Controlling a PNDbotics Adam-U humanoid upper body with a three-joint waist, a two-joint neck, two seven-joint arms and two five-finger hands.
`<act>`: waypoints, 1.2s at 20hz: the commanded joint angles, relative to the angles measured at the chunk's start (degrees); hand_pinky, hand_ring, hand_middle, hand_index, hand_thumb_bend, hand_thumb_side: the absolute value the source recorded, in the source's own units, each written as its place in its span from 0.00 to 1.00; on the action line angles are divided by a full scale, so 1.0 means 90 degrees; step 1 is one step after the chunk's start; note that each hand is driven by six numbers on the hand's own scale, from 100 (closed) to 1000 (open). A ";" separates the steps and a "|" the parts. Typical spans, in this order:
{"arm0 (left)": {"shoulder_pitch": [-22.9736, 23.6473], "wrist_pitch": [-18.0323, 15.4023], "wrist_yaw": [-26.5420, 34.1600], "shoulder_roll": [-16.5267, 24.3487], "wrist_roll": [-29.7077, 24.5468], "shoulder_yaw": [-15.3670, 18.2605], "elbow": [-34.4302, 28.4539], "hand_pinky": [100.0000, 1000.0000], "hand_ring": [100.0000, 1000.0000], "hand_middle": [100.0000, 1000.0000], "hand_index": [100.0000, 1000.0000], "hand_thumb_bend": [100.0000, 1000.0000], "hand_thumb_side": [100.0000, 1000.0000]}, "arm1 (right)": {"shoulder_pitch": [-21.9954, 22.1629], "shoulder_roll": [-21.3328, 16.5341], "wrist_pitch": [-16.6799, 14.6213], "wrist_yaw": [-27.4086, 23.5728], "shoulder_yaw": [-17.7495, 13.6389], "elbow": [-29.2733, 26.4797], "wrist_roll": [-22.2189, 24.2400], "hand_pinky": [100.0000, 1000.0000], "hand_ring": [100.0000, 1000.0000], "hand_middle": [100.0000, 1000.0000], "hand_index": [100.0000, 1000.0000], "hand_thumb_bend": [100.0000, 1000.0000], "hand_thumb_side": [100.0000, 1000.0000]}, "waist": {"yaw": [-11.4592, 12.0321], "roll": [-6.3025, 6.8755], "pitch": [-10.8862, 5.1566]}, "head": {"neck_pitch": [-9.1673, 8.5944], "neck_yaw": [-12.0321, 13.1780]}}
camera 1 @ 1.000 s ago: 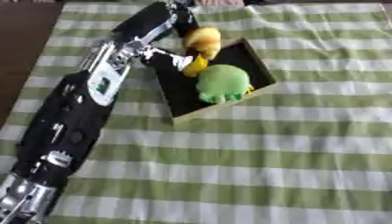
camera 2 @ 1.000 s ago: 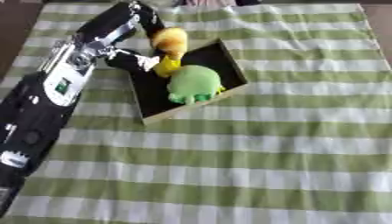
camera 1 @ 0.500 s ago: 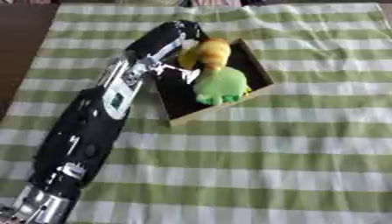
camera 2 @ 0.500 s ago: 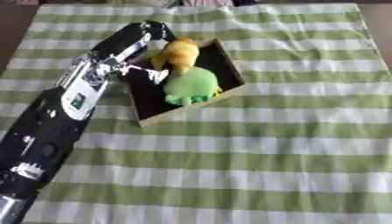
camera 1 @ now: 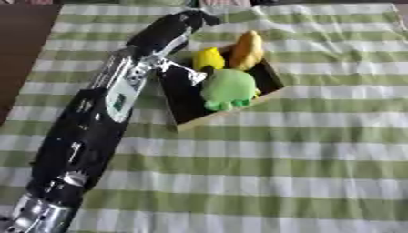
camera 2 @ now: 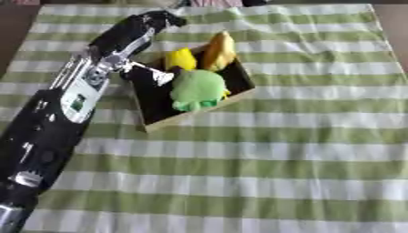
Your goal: Pick up objects on the table and place them in the box.
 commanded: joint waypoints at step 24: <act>0.2859 0.0486 0.6202 0.3460 0.2672 0.2183 -0.5146 0.71 0.72 0.63 0.78 0.00 0.16 | 0.0283 -0.0077 -0.0564 0.0161 -0.0318 -0.0094 -0.0483 0.95 0.76 0.65 0.79 0.00 0.41 | 0.0273 0.0001 -0.0209 | -0.0013 -0.0336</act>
